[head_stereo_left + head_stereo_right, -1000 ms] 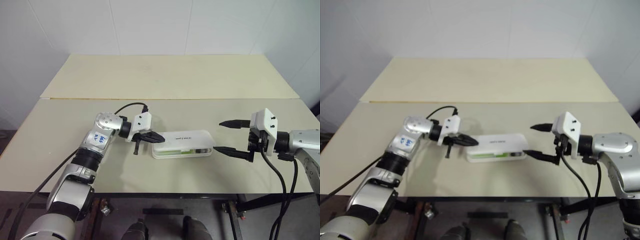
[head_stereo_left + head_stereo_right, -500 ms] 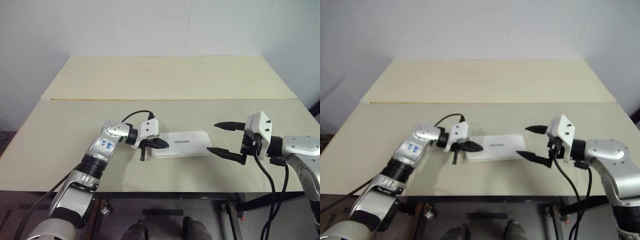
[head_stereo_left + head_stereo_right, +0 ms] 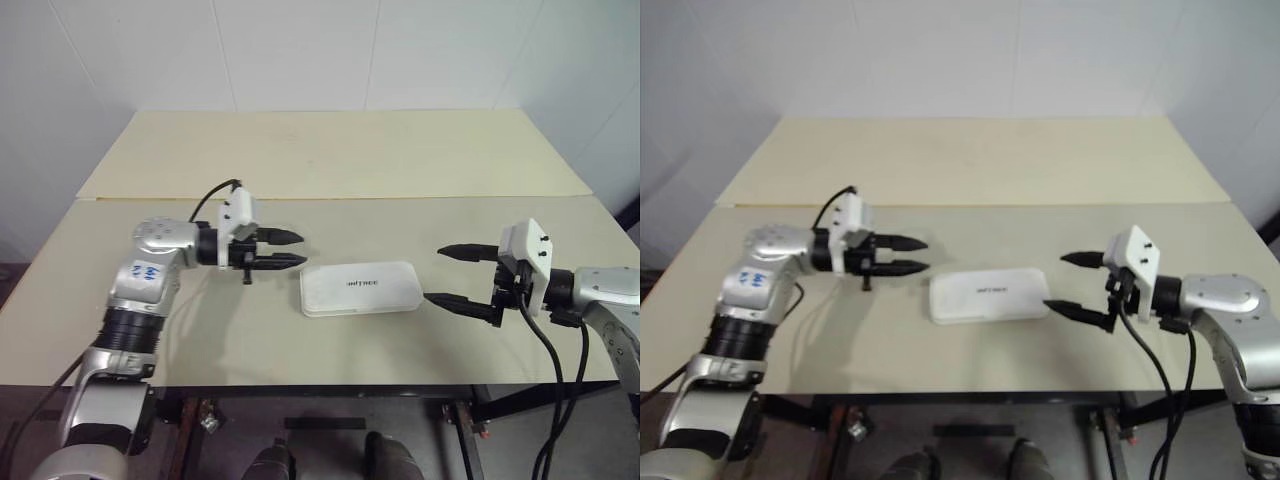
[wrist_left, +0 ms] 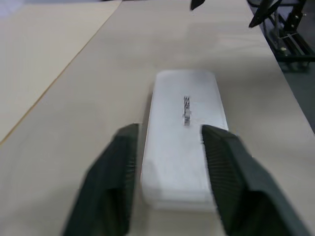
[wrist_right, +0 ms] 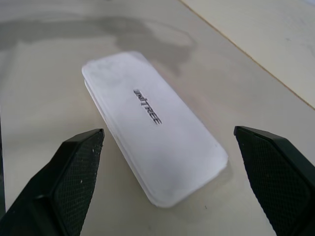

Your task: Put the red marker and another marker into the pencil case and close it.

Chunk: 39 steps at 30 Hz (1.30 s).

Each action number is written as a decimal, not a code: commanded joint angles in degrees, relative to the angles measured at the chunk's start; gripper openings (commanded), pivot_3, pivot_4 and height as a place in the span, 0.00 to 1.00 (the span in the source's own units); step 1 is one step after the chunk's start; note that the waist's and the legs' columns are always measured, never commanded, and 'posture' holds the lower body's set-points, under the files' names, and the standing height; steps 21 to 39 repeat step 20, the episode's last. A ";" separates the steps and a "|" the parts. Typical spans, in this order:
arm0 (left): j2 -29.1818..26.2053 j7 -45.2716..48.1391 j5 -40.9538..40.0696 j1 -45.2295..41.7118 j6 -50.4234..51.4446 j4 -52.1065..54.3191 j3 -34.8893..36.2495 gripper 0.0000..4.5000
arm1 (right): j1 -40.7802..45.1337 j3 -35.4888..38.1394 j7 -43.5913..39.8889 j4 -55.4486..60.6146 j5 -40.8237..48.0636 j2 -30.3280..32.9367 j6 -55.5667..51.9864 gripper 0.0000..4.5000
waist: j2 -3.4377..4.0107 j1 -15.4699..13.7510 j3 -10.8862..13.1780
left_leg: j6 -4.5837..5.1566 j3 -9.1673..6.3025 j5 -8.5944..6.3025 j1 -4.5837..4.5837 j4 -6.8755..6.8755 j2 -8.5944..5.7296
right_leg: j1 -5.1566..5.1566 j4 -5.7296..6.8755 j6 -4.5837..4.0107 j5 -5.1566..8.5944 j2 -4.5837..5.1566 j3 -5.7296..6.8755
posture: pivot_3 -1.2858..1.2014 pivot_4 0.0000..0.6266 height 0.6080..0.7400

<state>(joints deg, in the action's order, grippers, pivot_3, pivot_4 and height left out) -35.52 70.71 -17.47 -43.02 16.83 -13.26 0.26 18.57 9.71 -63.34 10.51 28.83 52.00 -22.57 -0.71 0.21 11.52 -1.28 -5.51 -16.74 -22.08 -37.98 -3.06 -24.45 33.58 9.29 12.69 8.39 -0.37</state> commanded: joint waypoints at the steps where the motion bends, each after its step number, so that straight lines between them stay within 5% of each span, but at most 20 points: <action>1: -2.30 0.09 -3.31 1.84 1.42 4.55 3.33 0.74 | 1.01 3.88 -1.15 -1.28 -0.03 2.04 2.32 1.00 | 0.00 -0.05 0.00 | 0.00 -0.01 0.00 0.00 0.00 0.00 | 0.00 -0.01 0.00 0.00 0.00 0.00 | 0.52 0.24 1.00; 5: -3.61 0.43 -3.78 4.41 1.83 7.21 3.12 1.00 | 1.82 5.93 -2.55 -2.80 1.44 2.68 2.64 1.00 | 0.00 -0.27 0.00 | 0.00 -0.02 0.00 -0.01 0.00 0.00 | 0.02 -0.04 0.00 0.00 0.00 0.00 | 0.52 0.24 1.00; 39: -5.73 0.23 -3.08 6.46 4.26 11.35 0.22 1.00 | -1.66 6.97 -0.74 1.68 1.81 3.79 -0.35 1.00 | 0.01 -0.10 0.01 | 0.01 0.02 -0.01 -0.03 0.03 0.03 | -0.02 -0.10 -0.02 -0.02 -0.01 -0.02 | 0.52 0.24 1.00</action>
